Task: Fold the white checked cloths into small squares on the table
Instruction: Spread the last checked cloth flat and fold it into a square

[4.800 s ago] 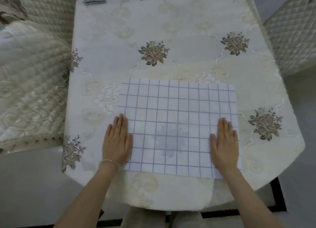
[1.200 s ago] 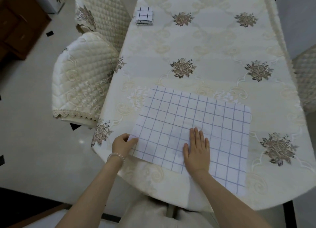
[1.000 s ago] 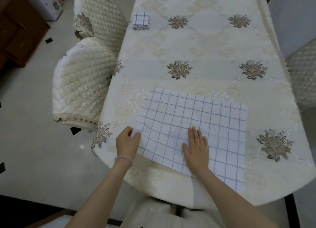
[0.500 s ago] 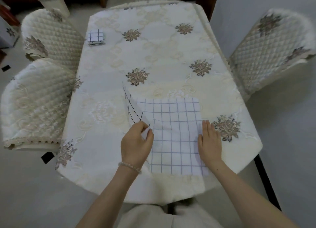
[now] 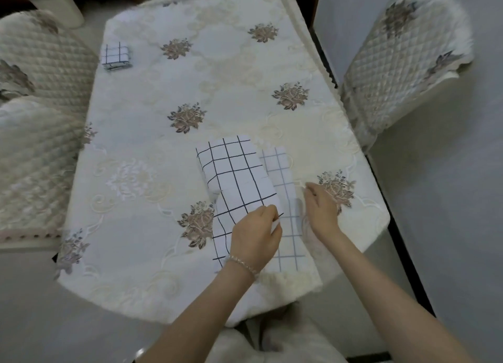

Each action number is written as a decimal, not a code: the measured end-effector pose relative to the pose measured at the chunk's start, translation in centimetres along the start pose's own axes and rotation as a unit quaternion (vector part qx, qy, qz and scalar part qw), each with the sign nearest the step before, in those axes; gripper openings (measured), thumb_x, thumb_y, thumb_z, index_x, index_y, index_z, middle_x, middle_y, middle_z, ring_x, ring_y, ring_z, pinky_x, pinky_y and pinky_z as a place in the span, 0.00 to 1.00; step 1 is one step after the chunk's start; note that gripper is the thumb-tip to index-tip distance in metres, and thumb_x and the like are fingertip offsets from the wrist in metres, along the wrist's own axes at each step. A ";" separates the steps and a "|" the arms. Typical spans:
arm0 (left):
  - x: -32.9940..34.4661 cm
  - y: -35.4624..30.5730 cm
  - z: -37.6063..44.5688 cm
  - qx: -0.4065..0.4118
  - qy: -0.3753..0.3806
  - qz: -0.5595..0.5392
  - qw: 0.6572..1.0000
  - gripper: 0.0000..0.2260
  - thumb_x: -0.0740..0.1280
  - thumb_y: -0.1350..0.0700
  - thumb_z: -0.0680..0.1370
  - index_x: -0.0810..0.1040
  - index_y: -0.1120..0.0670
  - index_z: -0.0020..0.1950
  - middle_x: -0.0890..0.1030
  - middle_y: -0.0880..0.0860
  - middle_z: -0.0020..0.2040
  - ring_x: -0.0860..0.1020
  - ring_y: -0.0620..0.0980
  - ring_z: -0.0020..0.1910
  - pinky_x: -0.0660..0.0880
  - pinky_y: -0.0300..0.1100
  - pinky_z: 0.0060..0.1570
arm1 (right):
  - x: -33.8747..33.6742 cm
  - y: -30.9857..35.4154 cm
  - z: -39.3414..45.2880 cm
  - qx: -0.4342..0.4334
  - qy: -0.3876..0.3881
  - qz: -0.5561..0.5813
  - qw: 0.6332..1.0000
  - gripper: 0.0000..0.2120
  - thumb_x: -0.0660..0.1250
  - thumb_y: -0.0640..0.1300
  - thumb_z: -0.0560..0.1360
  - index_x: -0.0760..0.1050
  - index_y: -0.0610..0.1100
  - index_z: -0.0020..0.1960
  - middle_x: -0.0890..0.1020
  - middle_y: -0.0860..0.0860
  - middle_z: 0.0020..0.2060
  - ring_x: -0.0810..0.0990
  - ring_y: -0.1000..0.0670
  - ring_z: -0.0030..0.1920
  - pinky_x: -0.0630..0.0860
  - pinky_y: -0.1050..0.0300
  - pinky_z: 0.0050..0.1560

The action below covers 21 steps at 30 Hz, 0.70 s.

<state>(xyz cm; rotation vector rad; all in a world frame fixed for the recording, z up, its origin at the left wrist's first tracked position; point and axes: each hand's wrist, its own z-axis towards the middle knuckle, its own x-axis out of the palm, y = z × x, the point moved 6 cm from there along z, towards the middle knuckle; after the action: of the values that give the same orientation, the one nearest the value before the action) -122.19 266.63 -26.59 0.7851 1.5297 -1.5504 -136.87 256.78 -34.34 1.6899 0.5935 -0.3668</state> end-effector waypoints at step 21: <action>0.2 21.8 6.3 -0.431 0.030 -0.256 0.865 0.07 0.64 0.61 0.75 0.79 0.60 0.50 0.80 0.56 0.39 0.76 0.54 0.36 0.74 0.44 0.40 | 8.1 8.5 -3.3 -0.306 0.007 -0.153 0.940 0.20 0.64 0.30 0.70 0.73 0.34 0.62 0.77 0.39 0.57 0.75 0.39 0.58 0.73 0.43 0.60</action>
<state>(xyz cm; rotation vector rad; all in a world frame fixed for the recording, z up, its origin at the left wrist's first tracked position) -102.67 261.51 -37.06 -0.1092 2.3280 -0.9607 -125.66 260.48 -31.23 1.0040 0.8813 -0.3451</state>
